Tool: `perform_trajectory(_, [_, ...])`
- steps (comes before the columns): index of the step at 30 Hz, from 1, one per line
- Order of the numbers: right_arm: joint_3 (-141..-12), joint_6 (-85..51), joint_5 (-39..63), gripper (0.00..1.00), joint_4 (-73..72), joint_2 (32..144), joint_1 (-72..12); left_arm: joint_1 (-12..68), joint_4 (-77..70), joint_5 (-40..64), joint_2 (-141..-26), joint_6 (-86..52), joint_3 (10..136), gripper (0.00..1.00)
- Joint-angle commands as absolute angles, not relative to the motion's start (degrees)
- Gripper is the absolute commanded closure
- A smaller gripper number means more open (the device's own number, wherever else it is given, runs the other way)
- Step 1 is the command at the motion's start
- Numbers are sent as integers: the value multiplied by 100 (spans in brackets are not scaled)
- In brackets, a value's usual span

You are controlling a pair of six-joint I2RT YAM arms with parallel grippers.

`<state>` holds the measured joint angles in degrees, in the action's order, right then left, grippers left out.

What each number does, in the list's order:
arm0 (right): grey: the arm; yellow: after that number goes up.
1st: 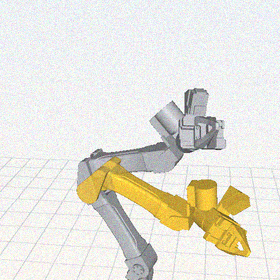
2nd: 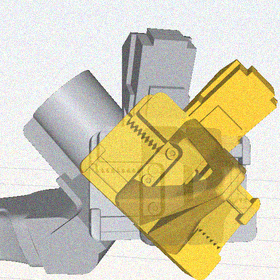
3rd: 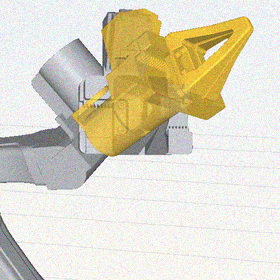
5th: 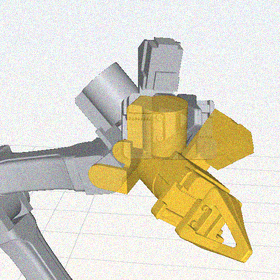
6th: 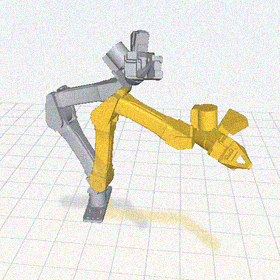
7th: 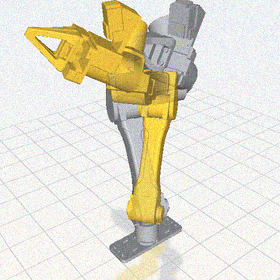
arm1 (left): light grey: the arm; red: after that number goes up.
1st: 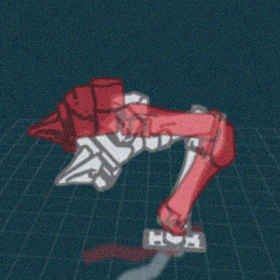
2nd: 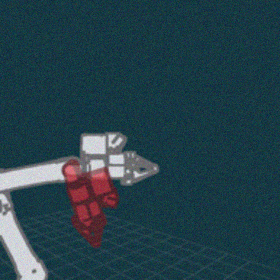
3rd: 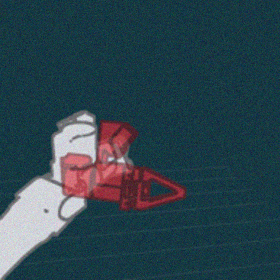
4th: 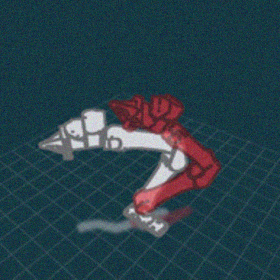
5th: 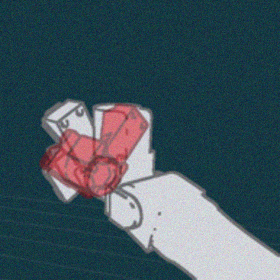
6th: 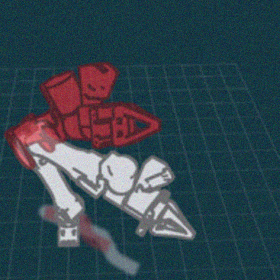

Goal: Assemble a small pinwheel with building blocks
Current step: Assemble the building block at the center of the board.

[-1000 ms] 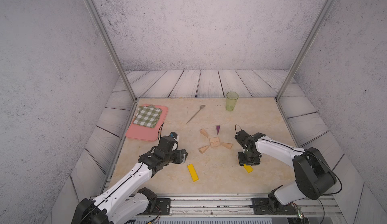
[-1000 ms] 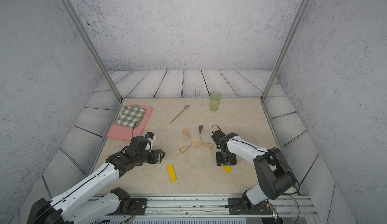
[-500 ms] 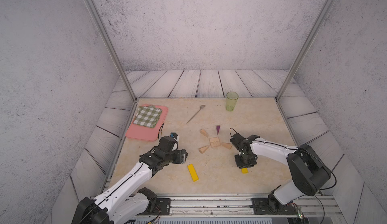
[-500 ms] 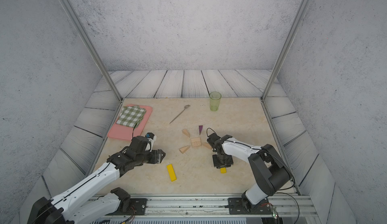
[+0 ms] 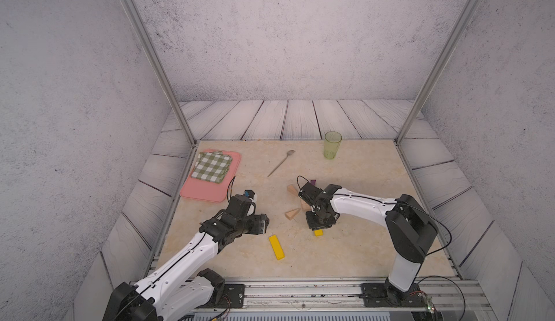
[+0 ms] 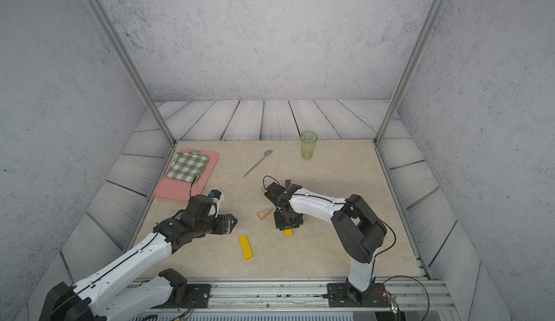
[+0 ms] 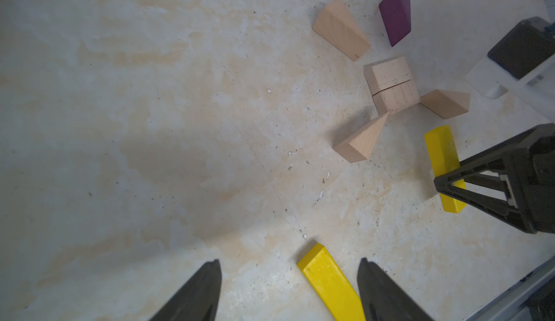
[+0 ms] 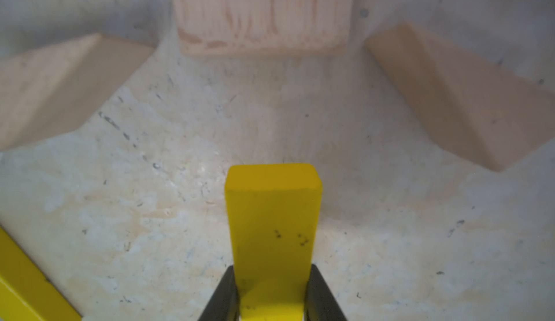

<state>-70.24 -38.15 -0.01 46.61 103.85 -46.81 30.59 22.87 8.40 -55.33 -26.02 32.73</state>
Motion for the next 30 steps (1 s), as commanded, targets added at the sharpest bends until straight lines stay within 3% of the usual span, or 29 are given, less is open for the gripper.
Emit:
perform_trajectory(1, [-7260, -3942, -62, 68, 4920, 10714, -4691, 3030, 2250, 861, -5502, -2644, 3184, 22])
perform_trajectory(8, [-7296, -4030, -66, 67, 4935, 10922, -4696, 3030, 2232, 846, -5465, -2646, 3164, 22])
perform_trajectory(18, [-7384, -4018, -157, 50, 4896, 10932, -4692, 3029, 2212, 855, -5473, -2654, 3147, 22])
perform_trajectory(30, [-7475, -3933, -171, 64, 4852, 11103, -4685, 3028, 2223, 853, -5472, -2663, 3155, 22])
